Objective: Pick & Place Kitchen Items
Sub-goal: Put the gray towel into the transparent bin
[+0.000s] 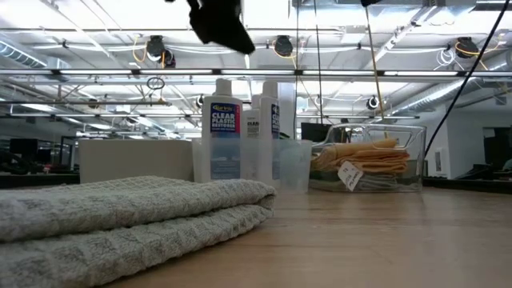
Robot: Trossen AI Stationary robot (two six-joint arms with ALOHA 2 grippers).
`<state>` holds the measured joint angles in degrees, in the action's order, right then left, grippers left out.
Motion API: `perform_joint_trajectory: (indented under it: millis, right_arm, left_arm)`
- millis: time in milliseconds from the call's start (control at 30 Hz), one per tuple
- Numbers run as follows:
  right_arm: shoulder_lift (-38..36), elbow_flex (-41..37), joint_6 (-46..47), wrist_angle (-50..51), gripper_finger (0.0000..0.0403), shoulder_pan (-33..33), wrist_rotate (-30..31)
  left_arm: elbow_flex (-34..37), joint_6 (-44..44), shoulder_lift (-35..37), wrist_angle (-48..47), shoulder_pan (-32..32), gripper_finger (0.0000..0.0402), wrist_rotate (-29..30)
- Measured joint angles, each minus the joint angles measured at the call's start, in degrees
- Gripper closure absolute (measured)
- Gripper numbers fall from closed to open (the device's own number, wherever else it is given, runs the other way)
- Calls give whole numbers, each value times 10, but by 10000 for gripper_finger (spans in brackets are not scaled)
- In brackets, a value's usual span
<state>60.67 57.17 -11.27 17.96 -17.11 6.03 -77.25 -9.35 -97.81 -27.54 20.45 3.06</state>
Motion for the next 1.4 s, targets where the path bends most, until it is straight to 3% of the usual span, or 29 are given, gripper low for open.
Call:
perform_joint_trajectory:
  millis: [200,333,533,767,967,1067,1400]
  right_arm:
    - [-2,-116,0,-192,190,-40,-1]
    - [-2,-165,-17,-267,198,-49,-1]
    - [-1,-172,-16,-283,210,-48,-1]
    - [-2,-173,-16,-282,226,-48,-1]
    - [-2,-172,-16,-280,238,-48,-1]
    - [-2,-173,-16,-280,242,-48,-1]
    - [-2,-172,-17,-279,244,-48,-1]
  left_arm:
    - [0,-9,-41,-57,8,78,-14]
    - [2,-9,-78,-80,8,78,-21]
    - [2,2,-139,-81,-7,78,-70]
    - [-1,26,-190,-50,-37,78,-255]
    - [0,63,-200,-51,-54,86,-280]
    - [1,67,-197,-51,-56,124,-278]
    - [2,82,-199,-48,-58,325,-251]
